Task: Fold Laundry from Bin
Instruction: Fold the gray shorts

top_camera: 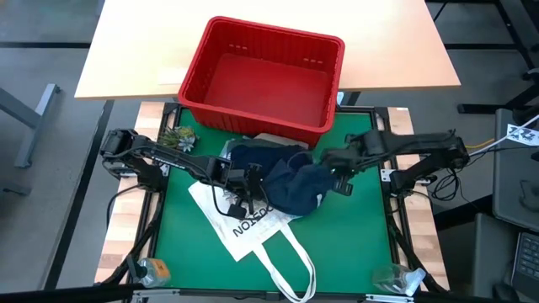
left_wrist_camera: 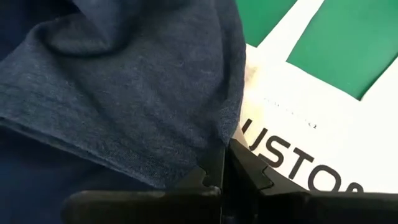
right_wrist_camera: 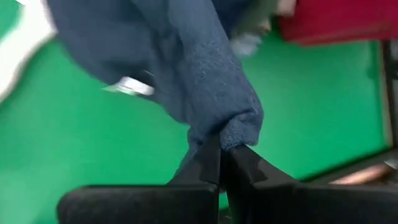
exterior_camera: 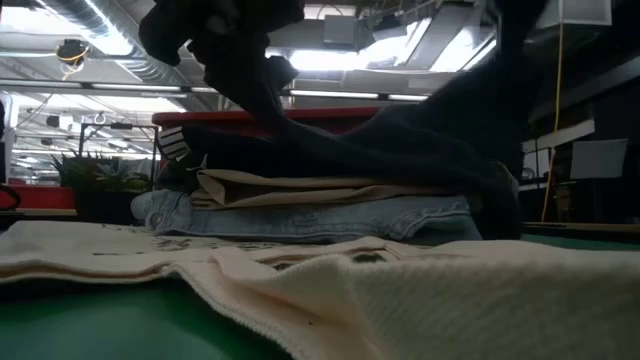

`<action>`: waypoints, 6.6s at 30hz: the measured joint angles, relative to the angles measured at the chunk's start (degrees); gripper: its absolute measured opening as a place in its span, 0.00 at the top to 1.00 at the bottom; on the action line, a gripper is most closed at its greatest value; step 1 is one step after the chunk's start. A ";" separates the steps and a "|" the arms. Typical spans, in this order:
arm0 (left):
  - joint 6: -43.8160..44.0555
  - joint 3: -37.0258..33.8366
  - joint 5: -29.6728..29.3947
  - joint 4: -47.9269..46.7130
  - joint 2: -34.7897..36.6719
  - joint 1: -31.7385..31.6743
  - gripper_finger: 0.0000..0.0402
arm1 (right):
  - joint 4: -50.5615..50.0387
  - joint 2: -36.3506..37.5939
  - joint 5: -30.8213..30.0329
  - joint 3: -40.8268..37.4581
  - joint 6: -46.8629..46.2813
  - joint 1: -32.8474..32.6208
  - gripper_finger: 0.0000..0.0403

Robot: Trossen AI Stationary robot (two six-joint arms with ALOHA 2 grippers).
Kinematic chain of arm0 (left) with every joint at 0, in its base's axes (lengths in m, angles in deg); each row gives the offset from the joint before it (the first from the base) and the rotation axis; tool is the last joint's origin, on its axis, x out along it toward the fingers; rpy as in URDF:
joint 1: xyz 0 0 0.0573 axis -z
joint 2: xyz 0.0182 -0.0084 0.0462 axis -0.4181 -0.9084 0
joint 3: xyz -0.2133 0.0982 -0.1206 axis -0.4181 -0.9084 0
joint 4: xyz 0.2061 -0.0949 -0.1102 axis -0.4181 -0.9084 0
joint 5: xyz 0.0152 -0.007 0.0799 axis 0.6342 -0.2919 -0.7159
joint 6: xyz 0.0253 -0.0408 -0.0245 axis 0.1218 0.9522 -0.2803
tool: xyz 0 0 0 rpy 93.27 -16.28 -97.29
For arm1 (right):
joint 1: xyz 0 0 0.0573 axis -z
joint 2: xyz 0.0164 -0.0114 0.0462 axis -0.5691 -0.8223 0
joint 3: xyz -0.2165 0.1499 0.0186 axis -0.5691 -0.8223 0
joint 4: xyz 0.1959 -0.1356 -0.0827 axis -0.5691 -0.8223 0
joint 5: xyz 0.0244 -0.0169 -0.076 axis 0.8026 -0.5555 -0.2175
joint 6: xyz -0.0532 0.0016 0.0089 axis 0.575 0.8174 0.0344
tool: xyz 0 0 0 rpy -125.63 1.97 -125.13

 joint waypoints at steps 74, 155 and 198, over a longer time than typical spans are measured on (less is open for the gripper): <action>2.50 0.00 -0.24 0.76 -0.02 0.02 0.99 | 45.74 -16.39 -20.32 -30.13 -32.46 -28.83 0.46; 50.82 30.16 -13.91 -33.00 14.17 35.15 0.99 | 30.13 -14.45 4.13 26.06 -6.00 -28.74 0.97; 49.21 22.25 -33.05 -49.81 11.08 4.89 0.99 | 1.26 -15.43 -13.18 16.84 -6.19 -3.10 0.96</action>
